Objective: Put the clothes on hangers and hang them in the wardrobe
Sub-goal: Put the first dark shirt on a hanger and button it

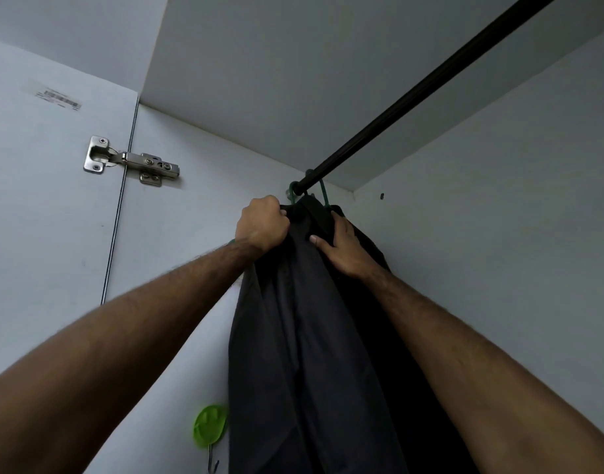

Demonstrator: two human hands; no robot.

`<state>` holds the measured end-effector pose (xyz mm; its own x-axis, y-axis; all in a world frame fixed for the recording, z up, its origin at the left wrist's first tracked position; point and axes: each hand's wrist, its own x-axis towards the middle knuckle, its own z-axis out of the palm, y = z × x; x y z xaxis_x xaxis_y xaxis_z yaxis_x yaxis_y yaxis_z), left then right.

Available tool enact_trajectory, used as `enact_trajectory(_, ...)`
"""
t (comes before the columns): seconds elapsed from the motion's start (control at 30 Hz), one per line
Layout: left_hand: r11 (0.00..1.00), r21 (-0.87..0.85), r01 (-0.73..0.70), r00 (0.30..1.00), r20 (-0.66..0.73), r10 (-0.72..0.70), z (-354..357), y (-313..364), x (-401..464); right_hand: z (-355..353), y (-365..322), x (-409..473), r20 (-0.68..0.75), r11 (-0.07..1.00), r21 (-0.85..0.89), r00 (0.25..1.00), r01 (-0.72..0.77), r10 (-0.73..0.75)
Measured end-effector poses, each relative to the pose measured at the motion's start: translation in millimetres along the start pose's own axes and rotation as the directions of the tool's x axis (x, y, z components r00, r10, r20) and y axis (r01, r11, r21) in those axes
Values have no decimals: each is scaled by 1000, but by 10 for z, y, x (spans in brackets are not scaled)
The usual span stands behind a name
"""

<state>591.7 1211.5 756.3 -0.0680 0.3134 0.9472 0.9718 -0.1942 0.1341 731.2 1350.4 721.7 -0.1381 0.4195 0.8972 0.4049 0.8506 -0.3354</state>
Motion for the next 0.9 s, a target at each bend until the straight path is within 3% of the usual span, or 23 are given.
enact_trajectory(0.3, 999, 35, -17, 994, 109, 13, -110, -348, -176, 201, 60, -129, 84, 996, -70, 995, 62, -56)
enact_trajectory(0.5, 999, -48, -8, 989, 144, 15, -230, -495, -291, 272, 104, -395, 103, 995, -66, 993, 71, -64)
enact_trajectory(0.6, 999, -14, -46, 994, 97, 47, -283, -578, -464, 307, 129, -801, 152, 999, -17, 988, 32, -29)
enact_trajectory(0.7, 984, 107, -140, 990, 40, 136, -314, -623, -708, 425, 275, -1404, 253, 992, -119, 967, 32, -1)
enact_trajectory(0.9, 985, -169, -37, 996, 69, 49, -285, -689, -1254, 712, 689, -2737, 499, 925, -309, 866, 222, -41)
